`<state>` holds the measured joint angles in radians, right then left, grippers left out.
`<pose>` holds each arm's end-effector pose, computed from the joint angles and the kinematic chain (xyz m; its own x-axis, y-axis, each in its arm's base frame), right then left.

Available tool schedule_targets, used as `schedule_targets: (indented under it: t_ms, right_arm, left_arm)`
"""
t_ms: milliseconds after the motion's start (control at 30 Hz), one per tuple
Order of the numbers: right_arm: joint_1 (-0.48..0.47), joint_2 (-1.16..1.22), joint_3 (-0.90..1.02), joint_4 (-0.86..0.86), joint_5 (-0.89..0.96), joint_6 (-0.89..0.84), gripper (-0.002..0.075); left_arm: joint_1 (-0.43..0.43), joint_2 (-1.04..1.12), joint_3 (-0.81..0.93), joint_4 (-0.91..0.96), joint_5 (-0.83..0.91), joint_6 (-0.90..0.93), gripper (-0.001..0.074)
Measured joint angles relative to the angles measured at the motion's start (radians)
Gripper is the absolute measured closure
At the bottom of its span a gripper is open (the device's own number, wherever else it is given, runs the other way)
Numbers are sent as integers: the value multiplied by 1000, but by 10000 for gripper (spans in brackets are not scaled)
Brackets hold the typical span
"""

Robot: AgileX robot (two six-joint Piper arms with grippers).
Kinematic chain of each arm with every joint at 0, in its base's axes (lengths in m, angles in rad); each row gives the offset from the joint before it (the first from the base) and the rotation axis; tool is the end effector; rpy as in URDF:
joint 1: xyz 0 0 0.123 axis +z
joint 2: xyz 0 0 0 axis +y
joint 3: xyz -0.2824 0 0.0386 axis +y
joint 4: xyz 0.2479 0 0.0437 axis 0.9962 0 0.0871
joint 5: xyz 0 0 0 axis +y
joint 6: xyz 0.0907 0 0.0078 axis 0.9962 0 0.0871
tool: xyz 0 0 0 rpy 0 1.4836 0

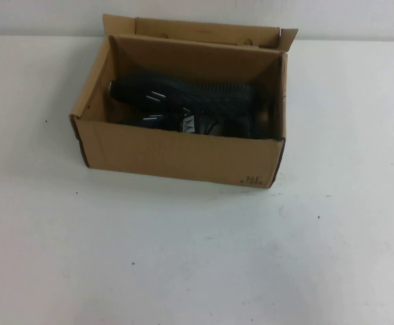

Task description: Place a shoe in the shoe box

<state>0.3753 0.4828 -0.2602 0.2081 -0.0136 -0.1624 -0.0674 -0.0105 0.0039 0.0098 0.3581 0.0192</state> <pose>0.1020 0.0400 0.2650 -0.1298 -0.0021 -0.9915 -0.3584 0.9325 0.0450 0.0526 -0.0032 0.1801 -0.2587 0.0459 -0.9649 0.0714 0.9970 0.0283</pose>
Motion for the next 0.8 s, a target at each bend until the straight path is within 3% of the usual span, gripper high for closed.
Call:
schedule_targets:
  t_ms: [233, 800]
  right_arm:
    - [0, 0, 0, 0, 0, 0, 743]
    - [0, 0, 0, 0, 0, 0, 743]
  left_arm:
    - [0, 0, 18, -110, 51, 2, 736]
    - [0, 0, 18, -122, 45, 4, 736]
